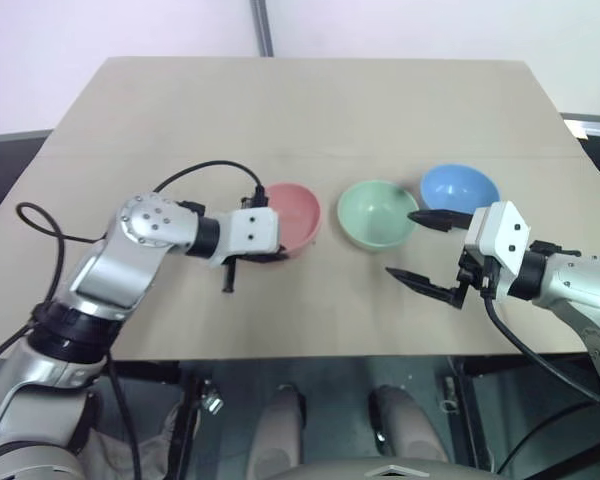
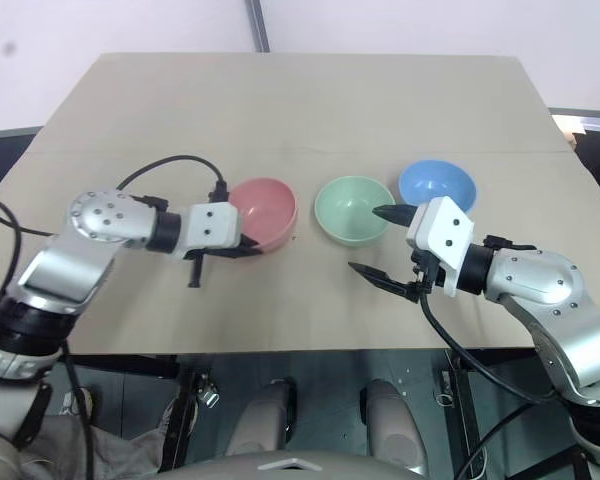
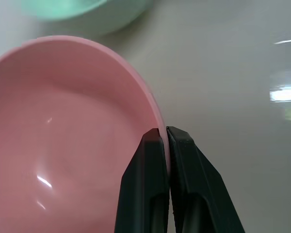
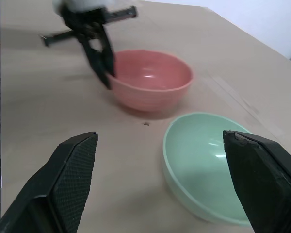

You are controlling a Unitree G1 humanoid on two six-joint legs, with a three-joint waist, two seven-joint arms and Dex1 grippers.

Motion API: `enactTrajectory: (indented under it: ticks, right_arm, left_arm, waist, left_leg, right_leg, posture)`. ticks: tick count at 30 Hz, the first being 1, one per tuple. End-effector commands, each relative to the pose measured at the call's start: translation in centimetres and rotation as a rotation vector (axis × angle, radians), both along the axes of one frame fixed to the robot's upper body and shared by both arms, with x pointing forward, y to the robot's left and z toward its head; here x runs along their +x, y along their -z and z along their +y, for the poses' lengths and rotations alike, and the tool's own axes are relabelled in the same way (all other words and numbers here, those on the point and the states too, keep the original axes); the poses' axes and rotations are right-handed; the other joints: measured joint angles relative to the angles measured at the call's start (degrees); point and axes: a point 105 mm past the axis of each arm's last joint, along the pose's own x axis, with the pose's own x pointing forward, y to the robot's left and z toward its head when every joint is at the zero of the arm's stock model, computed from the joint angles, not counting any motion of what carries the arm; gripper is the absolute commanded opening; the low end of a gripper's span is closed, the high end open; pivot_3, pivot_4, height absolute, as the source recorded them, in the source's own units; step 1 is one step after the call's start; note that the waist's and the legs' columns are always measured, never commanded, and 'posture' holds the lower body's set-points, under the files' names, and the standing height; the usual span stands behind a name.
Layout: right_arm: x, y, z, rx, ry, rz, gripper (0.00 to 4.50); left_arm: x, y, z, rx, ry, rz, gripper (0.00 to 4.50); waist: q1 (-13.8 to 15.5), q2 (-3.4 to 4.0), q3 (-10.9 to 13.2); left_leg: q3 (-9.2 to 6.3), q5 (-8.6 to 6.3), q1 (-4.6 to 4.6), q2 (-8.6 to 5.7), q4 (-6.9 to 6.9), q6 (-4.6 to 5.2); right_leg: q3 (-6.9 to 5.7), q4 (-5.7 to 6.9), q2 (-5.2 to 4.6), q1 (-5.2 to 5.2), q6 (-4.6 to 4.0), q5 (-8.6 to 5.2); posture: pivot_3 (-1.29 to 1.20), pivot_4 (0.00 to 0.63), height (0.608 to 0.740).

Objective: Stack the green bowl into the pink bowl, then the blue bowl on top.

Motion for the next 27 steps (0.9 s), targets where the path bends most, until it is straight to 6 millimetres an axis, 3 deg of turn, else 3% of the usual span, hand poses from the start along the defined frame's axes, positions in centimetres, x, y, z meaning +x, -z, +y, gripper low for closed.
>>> enactTrajectory:
  ticks: [1,5,8,13,18,26,27]
  right_arm:
    - [-0.3,-1.1,0.0,0.006,0.005,-0.061,4.50]
    - [0.0,-1.1,0.0,0.008,0.030,-0.076,4.50]
    - [0.5,-1.0,-0.1,-0.008,0.052,-0.095,4.50]
    - [1.6,0.2,0.6,-0.073,0.044,-0.090,4.50]
    - [3.3,1.6,1.3,-0.155,0.025,-0.087,4.50]
    - [6.2,3.7,2.7,-0.302,-0.028,-0.130,4.50]
    - [6.4,3.9,3.0,-0.317,-0.046,-0.135,4.50]
  left_arm:
    - [-0.2,-1.0,-0.7,-0.003,0.051,-0.044,0.07]
    - [0.4,-1.1,-1.8,-0.028,0.078,-0.071,1.34]
    - [0.7,-2.0,-2.4,-0.071,0.075,-0.105,2.90]
    - [0.0,-4.4,-1.7,-0.158,0.034,-0.078,2.90]
    - [-1.4,-7.5,-0.2,-0.444,-0.023,-0.018,2.90]
    - [-2.8,-6.6,3.4,-0.579,-0.139,-0.059,2.90]
    - [-3.9,-6.8,3.7,-0.625,-0.115,0.016,3.16]
  waist:
    - [0.21,0.00,0.00]
    - [0.28,-0.02,-0.01]
    - [0.15,-0.02,-0.01]
    - [-0.25,-0.01,0.00]
    - [-0.31,0.00,0.00]
    - [0.00,-0.01,0.01]
    - [-0.04,-0.01,0.01]
  left_leg:
    - [0.00,0.00,0.01,0.00,0.02,0.00]
    - [-0.01,0.00,0.05,-0.02,0.18,0.00]
    - [-0.01,0.00,0.04,-0.02,0.16,0.01]
    - [0.00,0.00,0.05,-0.01,0.09,0.01]
    - [-0.01,0.00,0.06,0.00,0.09,0.01]
    - [-0.02,0.00,0.08,0.02,0.09,0.00]
    - [0.00,0.00,0.08,0.02,0.09,0.00]
  right_leg:
    - [0.00,0.00,0.00,0.03,0.00,0.00]
    - [-0.01,-0.01,0.00,0.15,0.05,-0.01]
    - [0.00,-0.01,0.00,0.14,0.03,0.01]
    - [0.00,-0.02,0.01,0.11,0.01,0.01]
    - [0.00,0.00,0.00,0.10,0.02,0.00]
    - [-0.03,-0.01,0.00,0.11,0.00,0.01]
    - [-0.02,-0.04,-0.01,0.10,0.00,0.01]
  posture:
    - [0.00,0.150,0.740]
    - [0.00,0.150,0.740]
    - [0.00,0.150,0.740]
    - [0.00,0.150,0.740]
    - [0.00,0.150,0.740]
    - [0.00,0.150,0.740]
    - [0.00,0.150,0.740]
